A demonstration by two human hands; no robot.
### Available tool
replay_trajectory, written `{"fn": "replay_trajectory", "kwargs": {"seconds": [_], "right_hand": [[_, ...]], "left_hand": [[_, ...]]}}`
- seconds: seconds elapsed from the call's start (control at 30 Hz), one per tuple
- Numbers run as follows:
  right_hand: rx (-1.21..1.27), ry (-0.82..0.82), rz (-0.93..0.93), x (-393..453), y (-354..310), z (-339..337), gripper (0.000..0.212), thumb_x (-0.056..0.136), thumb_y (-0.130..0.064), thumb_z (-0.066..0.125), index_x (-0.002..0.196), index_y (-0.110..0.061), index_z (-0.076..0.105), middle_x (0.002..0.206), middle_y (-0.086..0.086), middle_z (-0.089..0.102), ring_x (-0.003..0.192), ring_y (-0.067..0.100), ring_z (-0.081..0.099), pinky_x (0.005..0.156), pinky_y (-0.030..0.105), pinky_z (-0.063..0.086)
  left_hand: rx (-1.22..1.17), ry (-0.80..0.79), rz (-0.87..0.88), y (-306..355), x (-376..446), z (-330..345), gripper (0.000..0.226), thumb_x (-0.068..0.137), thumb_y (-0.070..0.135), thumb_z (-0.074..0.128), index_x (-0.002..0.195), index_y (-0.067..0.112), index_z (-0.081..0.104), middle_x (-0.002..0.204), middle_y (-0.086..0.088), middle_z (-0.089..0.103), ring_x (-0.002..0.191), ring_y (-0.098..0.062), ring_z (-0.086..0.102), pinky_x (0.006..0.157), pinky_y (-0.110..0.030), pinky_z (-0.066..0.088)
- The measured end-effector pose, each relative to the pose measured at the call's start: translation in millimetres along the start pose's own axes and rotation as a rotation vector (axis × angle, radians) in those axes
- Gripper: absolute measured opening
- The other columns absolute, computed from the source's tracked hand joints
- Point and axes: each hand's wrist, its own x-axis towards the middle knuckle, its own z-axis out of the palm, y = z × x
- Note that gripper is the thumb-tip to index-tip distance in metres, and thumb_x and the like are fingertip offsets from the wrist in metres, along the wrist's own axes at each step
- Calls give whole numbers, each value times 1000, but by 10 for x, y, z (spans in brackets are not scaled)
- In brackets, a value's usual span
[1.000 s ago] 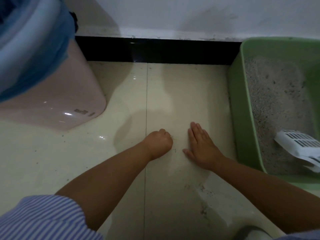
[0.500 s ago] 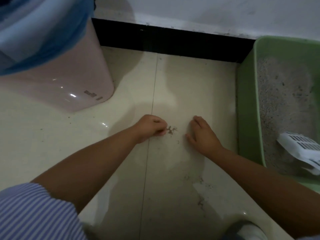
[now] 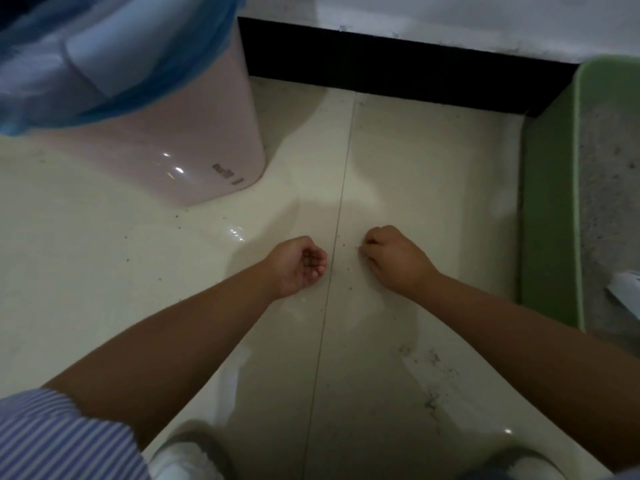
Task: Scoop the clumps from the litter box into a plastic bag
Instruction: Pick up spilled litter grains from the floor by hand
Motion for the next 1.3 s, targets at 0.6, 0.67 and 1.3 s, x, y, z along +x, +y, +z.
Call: {"fn": "replay_trajectory", "kwargs": {"seconds": [0.6,0.67,1.3], "right_hand": [[0,-261,292,85,-99,-229,24,93,-15,43,102,-3,61,111,17,60,103,28,58,81,29,42],[161,-123,408,50,-36,-242,11,87,-14,53,84,-10,62,90,15,62,87,26,58,64,23,38],[187,-39,213,-189,208,-336,20,82,-5,58,91,8,69,93,25,66,88,35,63,76,29,45]], "left_hand": [[-363,-36,-29,-26,-104,-62,58,102,34,24,76,-7,55,49,-15,65,52,-24,66,42,-18,52],[-387,-20,-26,-23,-113,-34,58,102,35,23,77,-6,55,60,-18,64,67,-25,57,52,-24,53],[-204,17,-102,-32,-136,195,45,102,23,29,68,1,49,72,-12,50,63,-16,49,50,-20,44]]}}
